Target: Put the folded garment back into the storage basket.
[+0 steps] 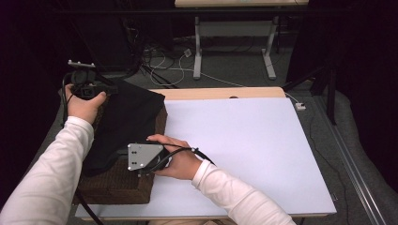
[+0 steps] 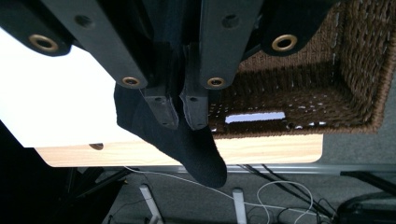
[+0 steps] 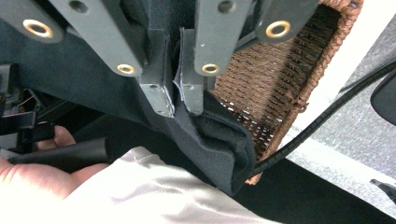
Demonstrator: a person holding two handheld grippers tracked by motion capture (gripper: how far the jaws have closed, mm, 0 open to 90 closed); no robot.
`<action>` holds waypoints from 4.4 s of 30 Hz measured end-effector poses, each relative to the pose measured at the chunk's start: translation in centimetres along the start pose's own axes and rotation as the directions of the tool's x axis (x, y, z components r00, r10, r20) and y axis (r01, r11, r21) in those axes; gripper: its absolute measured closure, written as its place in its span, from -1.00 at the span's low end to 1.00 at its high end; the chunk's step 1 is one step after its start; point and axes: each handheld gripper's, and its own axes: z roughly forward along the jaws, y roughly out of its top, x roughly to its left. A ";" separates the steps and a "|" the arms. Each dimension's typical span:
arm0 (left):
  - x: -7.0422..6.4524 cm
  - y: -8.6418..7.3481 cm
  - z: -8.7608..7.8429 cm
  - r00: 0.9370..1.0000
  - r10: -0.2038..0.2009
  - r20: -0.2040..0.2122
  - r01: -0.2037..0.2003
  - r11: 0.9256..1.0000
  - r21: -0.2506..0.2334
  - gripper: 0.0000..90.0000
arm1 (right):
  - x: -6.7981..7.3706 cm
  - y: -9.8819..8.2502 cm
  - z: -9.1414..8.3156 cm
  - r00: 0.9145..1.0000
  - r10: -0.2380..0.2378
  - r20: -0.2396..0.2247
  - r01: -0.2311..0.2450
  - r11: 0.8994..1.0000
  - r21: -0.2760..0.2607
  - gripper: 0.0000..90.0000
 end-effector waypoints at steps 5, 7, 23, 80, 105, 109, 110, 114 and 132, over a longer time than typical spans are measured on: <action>1.1 -0.4 0.6 1.000 -0.023 0.000 0.023 1.000 0.005 0.90 | 0.1 -0.4 1.0 1.000 0.017 -0.021 -0.017 1.000 0.000 0.90; 1.4 -0.6 0.9 1.000 -0.031 -0.003 0.031 0.999 0.009 0.90 | 0.2 -0.6 1.4 0.999 0.023 -0.027 -0.023 1.000 -0.003 0.90; 3.3 -1.6 1.0 0.998 -0.058 -0.035 0.058 0.998 0.021 0.90 | 1.4 -1.6 4.3 0.995 0.068 -0.073 -0.069 0.997 -0.017 0.90; 8.7 -4.3 8.1 0.988 0.000 -0.157 0.017 0.994 0.107 0.48 | 2.1 -4.5 8.3 0.956 0.254 -0.145 -0.239 0.964 0.114 0.46; 3.5 -5.5 3.4 0.998 0.057 0.010 -0.057 0.998 -0.014 -0.06 | 0.1 -5.5 -0.7 0.934 0.333 0.133 -0.352 0.919 0.176 -0.36; 2.6 -6.0 3.2 0.997 0.066 0.045 -0.066 0.998 -0.014 -0.21 | -0.3 -6.4 -2.5 0.912 0.371 0.176 -0.399 0.900 0.174 -0.44; 2.4 -6.0 3.2 0.997 0.064 0.044 -0.063 0.998 -0.011 -0.33 | -0.3 -6.6 -3.1 0.905 0.382 0.189 -0.413 0.894 0.172 -0.49; 1.5 -6.6 3.3 0.996 0.075 0.047 -0.075 0.997 -0.003 -0.48 | -0.2 -7.5 -4.9 0.880 0.417 0.227 -0.458 0.873 0.170 -0.61; -5.1 -8.9 4.0 0.982 0.133 0.137 -0.135 0.991 0.001 -0.84 | -0.1 -11.8 -13.3 0.758 0.526 0.387 -0.611 0.780 0.135 -0.89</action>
